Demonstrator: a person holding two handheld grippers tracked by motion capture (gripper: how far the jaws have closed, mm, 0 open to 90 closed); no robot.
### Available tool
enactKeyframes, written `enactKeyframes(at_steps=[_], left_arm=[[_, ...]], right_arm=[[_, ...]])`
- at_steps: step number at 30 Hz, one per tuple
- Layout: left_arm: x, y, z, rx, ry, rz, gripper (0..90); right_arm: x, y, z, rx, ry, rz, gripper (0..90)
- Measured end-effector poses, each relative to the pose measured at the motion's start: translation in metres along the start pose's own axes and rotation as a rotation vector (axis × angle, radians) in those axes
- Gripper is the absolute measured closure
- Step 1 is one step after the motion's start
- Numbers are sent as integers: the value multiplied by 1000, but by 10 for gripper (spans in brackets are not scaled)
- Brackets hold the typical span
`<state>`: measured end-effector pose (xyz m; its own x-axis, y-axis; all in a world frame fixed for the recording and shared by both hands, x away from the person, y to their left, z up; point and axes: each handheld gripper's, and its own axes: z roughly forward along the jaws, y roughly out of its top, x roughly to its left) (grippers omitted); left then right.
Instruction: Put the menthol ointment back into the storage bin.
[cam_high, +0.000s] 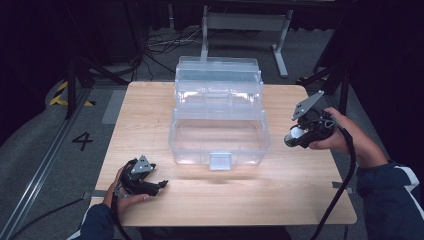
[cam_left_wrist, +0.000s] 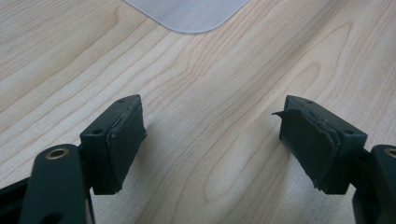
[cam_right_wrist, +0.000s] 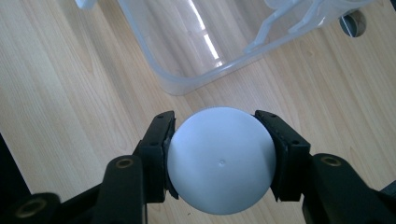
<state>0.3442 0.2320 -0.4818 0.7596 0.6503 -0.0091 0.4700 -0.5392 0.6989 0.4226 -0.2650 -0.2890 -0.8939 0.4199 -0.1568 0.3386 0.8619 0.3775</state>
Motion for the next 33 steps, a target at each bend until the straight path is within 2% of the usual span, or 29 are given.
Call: enactKeyframes(at_steps=[12, 33], left_arm=[[0, 0, 0, 0, 0, 0, 224], [0, 0, 0, 0, -1, 0, 224]], right_arm=[[0, 19, 0, -21, -4, -40, 506], [-6, 50, 10, -44, 10, -68, 506]])
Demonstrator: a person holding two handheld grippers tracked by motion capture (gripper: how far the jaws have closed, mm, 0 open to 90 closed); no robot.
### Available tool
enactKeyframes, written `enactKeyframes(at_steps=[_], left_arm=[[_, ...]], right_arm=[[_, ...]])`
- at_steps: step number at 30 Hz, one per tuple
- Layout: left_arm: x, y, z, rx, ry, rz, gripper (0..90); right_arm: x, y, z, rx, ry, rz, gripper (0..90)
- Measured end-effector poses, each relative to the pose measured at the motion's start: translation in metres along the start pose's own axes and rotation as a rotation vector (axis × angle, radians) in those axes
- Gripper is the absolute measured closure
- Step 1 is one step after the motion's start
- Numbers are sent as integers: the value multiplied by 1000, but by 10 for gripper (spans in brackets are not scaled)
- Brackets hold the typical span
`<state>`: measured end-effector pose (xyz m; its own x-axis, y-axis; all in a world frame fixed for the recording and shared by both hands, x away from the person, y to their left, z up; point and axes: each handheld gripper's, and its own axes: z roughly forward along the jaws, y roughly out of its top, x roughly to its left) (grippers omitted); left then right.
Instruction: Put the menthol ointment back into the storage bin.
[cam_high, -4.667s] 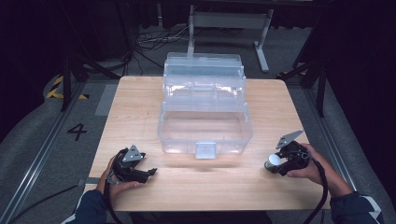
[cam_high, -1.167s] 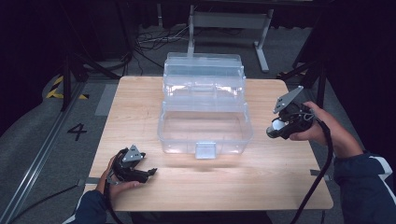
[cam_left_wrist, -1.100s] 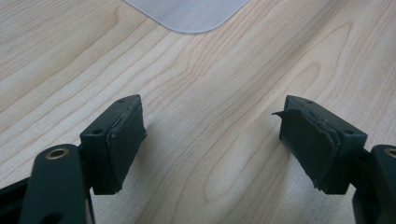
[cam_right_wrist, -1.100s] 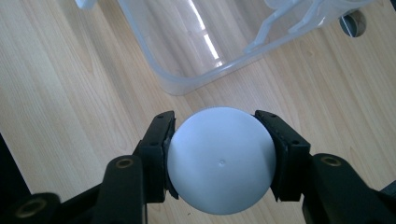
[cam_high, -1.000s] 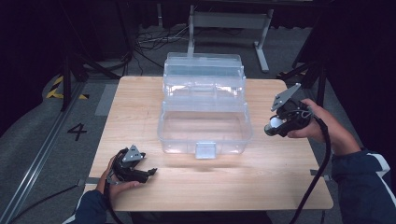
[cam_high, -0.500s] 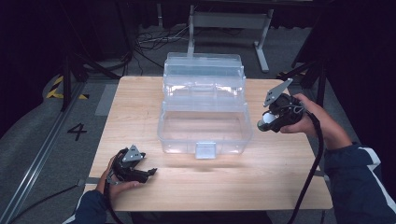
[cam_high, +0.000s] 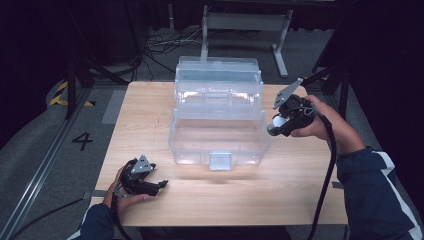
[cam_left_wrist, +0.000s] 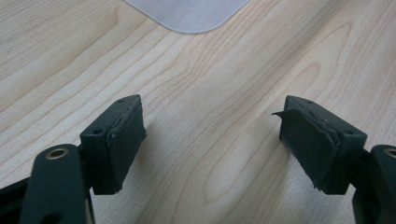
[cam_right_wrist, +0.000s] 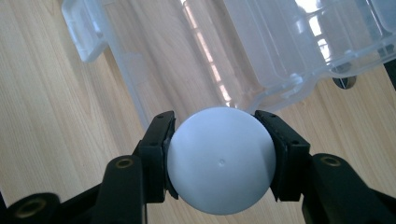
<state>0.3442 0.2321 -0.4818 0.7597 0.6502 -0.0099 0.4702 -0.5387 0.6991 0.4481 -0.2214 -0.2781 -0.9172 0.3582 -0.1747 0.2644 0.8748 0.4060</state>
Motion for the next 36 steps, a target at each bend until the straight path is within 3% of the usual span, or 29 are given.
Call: enactKeyframes(at_steps=[19, 36], left_arm=[[0, 0, 0, 0, 0, 0, 224], [0, 0, 0, 0, 0, 0, 224]], right_arm=[[-2, 30, 24, 11, 30, -40, 507], [-3, 34, 69, 82, 78, -46, 506]])
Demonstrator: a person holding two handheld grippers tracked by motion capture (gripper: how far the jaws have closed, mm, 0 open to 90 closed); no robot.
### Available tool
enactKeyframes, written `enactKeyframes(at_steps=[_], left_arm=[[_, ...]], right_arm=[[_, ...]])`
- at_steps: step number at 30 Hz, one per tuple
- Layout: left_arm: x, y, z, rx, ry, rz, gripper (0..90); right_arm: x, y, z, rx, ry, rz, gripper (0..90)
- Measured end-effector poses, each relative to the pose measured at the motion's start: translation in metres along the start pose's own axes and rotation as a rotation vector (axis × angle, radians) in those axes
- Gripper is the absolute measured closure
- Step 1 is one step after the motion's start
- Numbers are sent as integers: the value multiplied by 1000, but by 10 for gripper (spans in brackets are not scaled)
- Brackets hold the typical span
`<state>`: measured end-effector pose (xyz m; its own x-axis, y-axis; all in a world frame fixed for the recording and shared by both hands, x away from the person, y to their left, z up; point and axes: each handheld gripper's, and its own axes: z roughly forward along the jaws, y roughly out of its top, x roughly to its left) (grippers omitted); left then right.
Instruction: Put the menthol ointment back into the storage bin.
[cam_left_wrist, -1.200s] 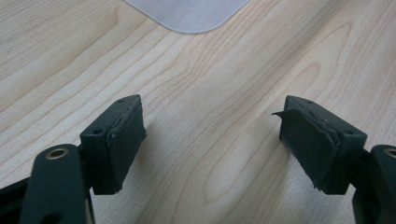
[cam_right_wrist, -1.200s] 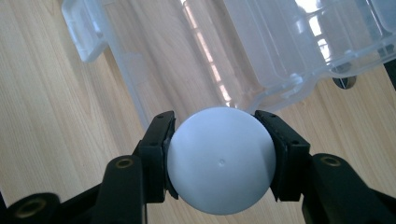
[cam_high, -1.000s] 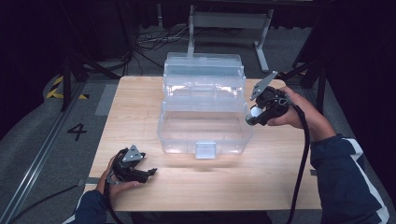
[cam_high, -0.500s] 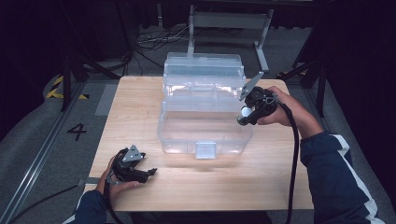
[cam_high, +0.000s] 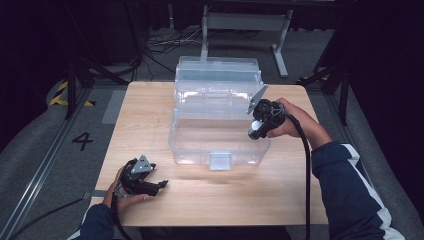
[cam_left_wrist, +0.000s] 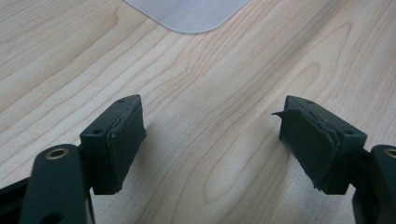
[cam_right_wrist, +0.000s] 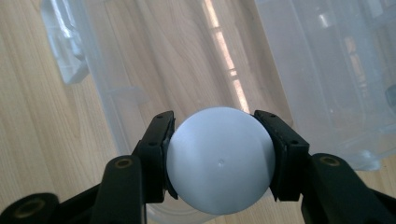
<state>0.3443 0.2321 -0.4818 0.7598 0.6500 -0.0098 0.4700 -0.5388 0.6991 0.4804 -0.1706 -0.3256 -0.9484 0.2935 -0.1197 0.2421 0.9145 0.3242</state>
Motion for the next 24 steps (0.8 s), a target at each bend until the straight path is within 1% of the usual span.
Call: enactKeyframes(at_steps=[5, 9, 10, 15, 16, 22, 24], left_arm=[[0, 0, 0, 0, 0, 0, 224], [0, 0, 0, 0, 0, 0, 224], [0, 0, 0, 0, -1, -1, 224], [0, 0, 0, 0, -1, 1, 224], [0, 0, 0, 0, -1, 1, 224], [0, 0, 0, 1, -1, 1, 224], [0, 0, 0, 0, -1, 1, 224]], right_arm=[[-3, -1, 15, 39, 8, -7, 507], [-4, -3, 27, 49, 18, 6, 507], [-5, -4, 30, 55, 18, -2, 506], [-5, -6, 44, 75, 31, 6, 506], [-5, -6, 44, 75, 31, 6, 506], [-6, -10, 57, 100, 36, 12, 506], [-6, -11, 60, 98, 41, 15, 506]])
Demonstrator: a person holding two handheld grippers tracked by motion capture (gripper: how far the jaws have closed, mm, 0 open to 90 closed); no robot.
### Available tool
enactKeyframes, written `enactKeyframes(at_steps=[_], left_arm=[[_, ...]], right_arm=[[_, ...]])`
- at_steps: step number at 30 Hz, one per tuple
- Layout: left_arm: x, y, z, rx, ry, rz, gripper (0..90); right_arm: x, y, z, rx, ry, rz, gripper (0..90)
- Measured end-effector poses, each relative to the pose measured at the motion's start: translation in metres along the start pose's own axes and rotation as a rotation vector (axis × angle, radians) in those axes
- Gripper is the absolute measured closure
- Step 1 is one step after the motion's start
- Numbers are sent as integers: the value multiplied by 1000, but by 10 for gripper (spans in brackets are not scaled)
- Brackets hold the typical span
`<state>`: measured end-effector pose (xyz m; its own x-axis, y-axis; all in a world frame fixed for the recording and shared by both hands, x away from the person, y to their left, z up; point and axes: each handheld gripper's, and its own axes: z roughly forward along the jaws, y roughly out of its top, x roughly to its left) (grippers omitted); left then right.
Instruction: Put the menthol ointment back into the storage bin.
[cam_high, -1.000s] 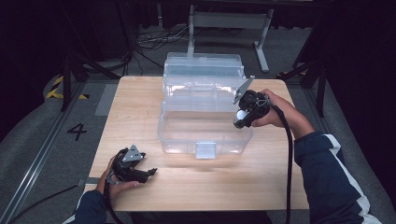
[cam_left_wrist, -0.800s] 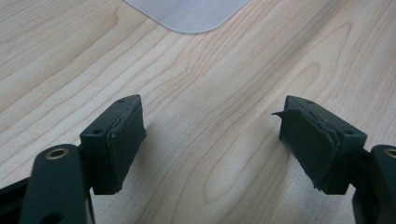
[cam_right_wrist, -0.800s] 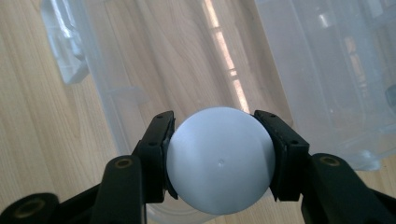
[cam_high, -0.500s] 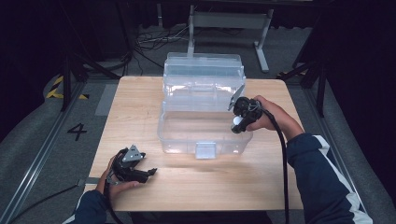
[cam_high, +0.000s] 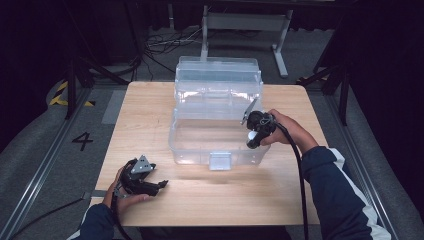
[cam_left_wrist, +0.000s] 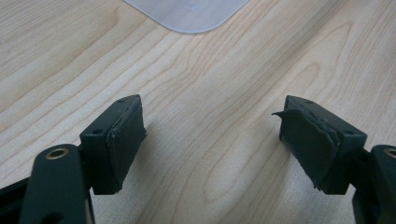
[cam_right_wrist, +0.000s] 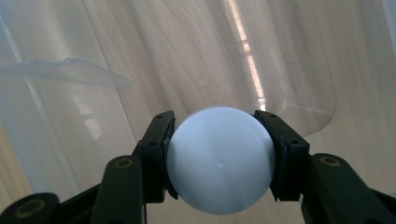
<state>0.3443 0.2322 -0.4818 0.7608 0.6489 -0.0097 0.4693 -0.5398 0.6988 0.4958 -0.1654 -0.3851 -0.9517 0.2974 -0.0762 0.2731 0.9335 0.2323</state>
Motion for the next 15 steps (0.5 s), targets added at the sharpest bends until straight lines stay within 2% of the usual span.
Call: enactKeyframes(at_steps=[7, 15], left_arm=[[0, 0, 0, 0, 0, 0, 224], [0, 0, 0, 0, 0, 0, 224]], right_arm=[[0, -2, 6, 4, 0, -6, 506], [1, -2, 15, 49, -11, -12, 505]])
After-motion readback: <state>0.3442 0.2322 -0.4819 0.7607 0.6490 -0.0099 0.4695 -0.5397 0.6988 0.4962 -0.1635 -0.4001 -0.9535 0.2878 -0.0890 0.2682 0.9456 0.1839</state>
